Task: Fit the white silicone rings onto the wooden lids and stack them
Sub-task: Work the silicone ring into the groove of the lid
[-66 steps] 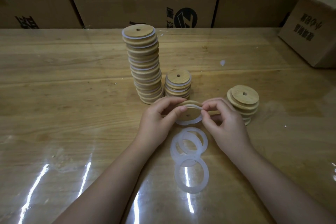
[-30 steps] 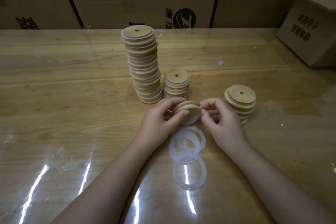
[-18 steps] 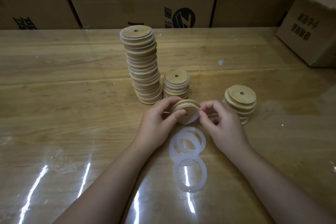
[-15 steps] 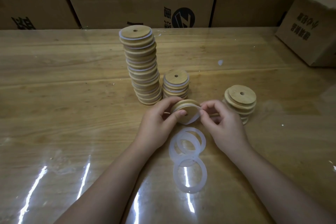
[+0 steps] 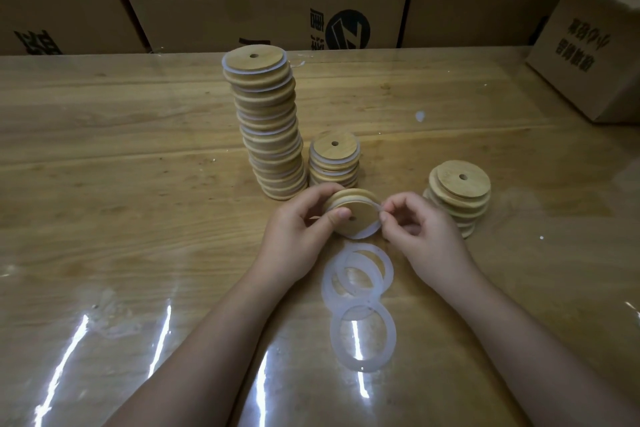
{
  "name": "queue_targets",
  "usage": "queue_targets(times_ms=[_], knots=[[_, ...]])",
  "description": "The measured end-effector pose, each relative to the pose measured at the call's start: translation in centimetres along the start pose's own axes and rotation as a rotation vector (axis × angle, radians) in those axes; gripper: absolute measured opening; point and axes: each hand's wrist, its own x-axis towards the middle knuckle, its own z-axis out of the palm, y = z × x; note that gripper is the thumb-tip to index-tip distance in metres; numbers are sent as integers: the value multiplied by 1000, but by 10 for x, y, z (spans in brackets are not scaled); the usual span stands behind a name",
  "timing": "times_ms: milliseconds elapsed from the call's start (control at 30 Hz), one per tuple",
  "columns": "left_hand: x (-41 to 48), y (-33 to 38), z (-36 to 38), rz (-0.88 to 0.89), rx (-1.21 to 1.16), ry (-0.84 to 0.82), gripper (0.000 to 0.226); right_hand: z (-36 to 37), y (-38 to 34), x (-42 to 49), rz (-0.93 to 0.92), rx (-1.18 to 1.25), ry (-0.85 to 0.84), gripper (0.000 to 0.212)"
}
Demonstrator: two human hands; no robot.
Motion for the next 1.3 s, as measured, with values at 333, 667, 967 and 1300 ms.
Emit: queue_targets(times_ms=[333, 667, 967, 1300], knots=[[-1, 3, 0, -86, -60, -16, 24, 0, -1, -1, -22, -5, -53, 21], [-3, 6, 0, 22, 43, 28, 24, 2, -1, -3, -164, -115, -42, 14], [-3, 5, 2, -7, -12, 9, 22, 3, 0, -3, -121, -90, 93, 14], [-1, 2, 1, -15, -2, 14, 21, 1, -4, -2, -103, -20, 10, 16]])
